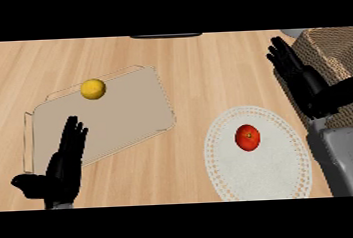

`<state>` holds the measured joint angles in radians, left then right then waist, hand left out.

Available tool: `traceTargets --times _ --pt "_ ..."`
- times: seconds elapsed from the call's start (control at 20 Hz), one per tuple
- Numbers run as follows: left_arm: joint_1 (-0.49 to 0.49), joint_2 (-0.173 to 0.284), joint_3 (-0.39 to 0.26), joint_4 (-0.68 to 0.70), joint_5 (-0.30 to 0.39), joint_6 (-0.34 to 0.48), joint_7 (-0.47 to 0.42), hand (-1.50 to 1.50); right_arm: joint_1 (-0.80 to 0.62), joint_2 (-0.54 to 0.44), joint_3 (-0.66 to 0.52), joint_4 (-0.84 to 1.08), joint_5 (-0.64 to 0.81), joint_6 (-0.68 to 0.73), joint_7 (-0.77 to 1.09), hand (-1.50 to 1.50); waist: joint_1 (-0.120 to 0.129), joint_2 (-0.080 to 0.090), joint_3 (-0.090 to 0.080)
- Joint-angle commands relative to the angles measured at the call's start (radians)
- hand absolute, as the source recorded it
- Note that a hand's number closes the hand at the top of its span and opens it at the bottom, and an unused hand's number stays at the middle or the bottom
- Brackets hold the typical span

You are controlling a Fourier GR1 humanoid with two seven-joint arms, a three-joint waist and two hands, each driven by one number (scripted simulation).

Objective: Pick the tomato from the placemat and place it in the basket

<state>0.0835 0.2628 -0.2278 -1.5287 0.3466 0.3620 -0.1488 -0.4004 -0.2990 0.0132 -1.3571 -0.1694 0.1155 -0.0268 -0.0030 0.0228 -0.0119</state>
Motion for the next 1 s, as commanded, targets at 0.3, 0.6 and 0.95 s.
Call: traceTargets --times 0.3,0.6,0.95 --pt "-0.126 0.119 -0.033 0.056 -0.055 -0.081 0.110 0.00 -0.306 0.046 0.197 -0.073 -0.126 0.537 -0.216 1.50 0.107 -0.008 0.021" --pt "-0.225 0.216 0.058 0.089 0.009 -0.127 0.266 0.00 -0.083 0.045 0.350 -0.223 0.005 0.750 -0.560 -1.50 -0.009 -0.016 0.018" --pt "-0.264 0.253 0.106 0.139 0.017 -0.193 0.310 0.00 0.026 -0.114 0.377 -0.491 0.054 0.685 -0.413 -1.50 -0.011 -0.026 0.012"
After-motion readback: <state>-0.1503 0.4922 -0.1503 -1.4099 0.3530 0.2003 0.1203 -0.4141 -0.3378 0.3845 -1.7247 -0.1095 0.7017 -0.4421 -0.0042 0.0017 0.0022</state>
